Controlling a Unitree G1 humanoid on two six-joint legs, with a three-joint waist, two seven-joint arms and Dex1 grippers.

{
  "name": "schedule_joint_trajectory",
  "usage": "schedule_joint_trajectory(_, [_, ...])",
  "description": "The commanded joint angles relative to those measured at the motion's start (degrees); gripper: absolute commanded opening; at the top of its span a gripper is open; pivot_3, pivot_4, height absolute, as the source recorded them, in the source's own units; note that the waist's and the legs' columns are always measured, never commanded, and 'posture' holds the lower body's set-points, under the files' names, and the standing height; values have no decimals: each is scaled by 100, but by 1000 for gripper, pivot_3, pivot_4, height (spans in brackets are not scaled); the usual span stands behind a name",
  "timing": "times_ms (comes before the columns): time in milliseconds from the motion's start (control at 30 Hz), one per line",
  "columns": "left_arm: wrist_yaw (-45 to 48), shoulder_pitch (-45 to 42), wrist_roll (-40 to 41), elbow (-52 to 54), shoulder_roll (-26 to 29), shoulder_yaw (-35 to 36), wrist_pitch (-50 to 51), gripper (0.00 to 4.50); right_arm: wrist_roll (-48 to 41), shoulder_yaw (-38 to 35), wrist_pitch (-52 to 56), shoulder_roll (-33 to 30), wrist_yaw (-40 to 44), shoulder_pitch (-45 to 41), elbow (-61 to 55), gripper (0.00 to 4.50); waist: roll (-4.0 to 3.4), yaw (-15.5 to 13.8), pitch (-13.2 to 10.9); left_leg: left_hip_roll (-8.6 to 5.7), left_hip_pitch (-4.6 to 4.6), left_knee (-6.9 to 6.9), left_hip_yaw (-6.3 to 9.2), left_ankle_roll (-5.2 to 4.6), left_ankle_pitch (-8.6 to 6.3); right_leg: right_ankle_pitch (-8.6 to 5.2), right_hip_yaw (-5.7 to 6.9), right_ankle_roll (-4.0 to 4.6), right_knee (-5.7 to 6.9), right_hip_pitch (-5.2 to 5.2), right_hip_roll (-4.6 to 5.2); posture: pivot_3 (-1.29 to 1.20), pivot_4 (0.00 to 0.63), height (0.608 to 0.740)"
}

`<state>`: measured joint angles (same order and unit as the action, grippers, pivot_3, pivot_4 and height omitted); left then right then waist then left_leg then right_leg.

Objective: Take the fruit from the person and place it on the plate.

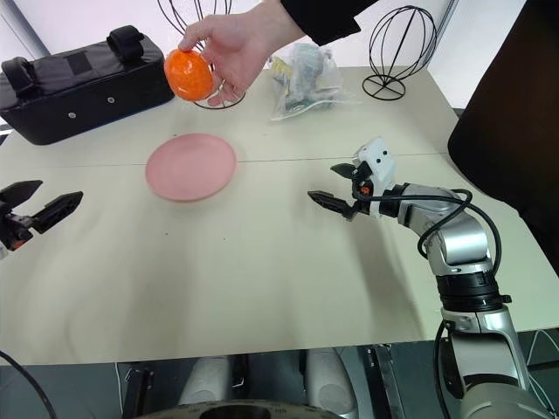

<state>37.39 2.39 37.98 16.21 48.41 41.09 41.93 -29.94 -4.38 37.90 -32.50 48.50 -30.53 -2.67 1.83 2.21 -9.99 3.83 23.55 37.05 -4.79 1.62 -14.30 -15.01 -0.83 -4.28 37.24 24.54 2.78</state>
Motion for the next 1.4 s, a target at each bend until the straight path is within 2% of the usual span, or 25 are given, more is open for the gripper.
schedule_joint_trajectory(33, [13, -104, -15, 85, 6, -83, -139, 4385, -1236, -720, 700, -4, 32, -431, -740, 4486, -1, 0, -1, 0, 0, 0, 1, 0, 0, 1, 0, -1, 1, 0, 0, 0, 150, 740])
schedule_joint_trajectory(233, [-61, -563, -11, -36, -114, -478, -298, 4385, -1582, -826, 948, 23, -250, -609, -962, 4486, 3, -22, 2, 0, 0, 1, 4, 0, 0, -1, 3, 1, -1, -3, 1, 0, 150, 740])
schedule_joint_trajectory(400, [-427, -2040, -128, -637, -514, -1075, -649, 4385, -1353, -581, 783, 39, -286, -573, -903, 4486, 3, -164, 2, -3, 0, 8, 2, 0, 0, 1, 3, -2, 0, -6, 1, 0, 150, 740])
schedule_joint_trajectory(567, [-369, -3395, -409, -1394, -911, -1832, -1121, 4385, -1237, -445, 629, 71, -314, -595, -809, 4486, 4, -161, 3, -6, 4, 14, 2, 0, 0, 4, 3, -6, -2, -8, -2, 0, 150, 740])
schedule_joint_trajectory(800, [-77, -4546, -752, -2229, -1467, -2647, -1632, 4385, -1120, -326, 488, 128, -390, -527, -820, 4486, 4, -138, 3, -3, 5, 14, 4, -1, 1, 5, 2, -8, 0, -6, -11, 0, 150, 740])
schedule_joint_trajectory(1000, [2, -5151, -1063, -2853, -1796, -2953, -2042, 4385, -1061, -283, 427, 167, -479, -431, -903, 4486, 4, -146, 3, -3, 5, 15, 4, -1, 1, 5, 3, -9, 0, -6, -12, 0, 150, 740])
schedule_joint_trajectory(1233, [78, -5221, -1118, -3033, -1916, -2940, -2135, 4385, -1072, -339, 419, 140, -594, -336, -990, 4486, 4, -147, 2, -3, 5, 15, 4, -1, 1, 5, 3, -9, 1, -6, -12, 0, 150, 740])
schedule_joint_trajectory(1267, [84, -5210, -1116, -3026, -1923, -2936, -2138, 3864, -1073, -341, 416, 138, -602, -330, -989, 4500, 4, -148, 2, -3, 5, 15, 4, -1, 1, 5, 3, -9, 1, -6, -12, 0, 150, 740])
schedule_joint_trajectory(1333, [81, -5173, -1117, -2989, -1927, -2935, -2123, 3112, -1060, -338, 394, 139, -617, -326, -965, 4500, 4, -148, 3, -3, 5, 15, 4, -1, 1, 5, 2, -9, 1, -6, -11, 0, 150, 740])
schedule_joint_trajectory(1400, [82, -5148, -1115, -2959, -1926, -2931, -2109, 2914, -1050, -329, 374, 140, -622, -329, -940, 4500, 4, -149, 3, -3, 5, 15, 5, -1, 1, 5, 3, -9, 1, -6, -11, 0, 150, 740])
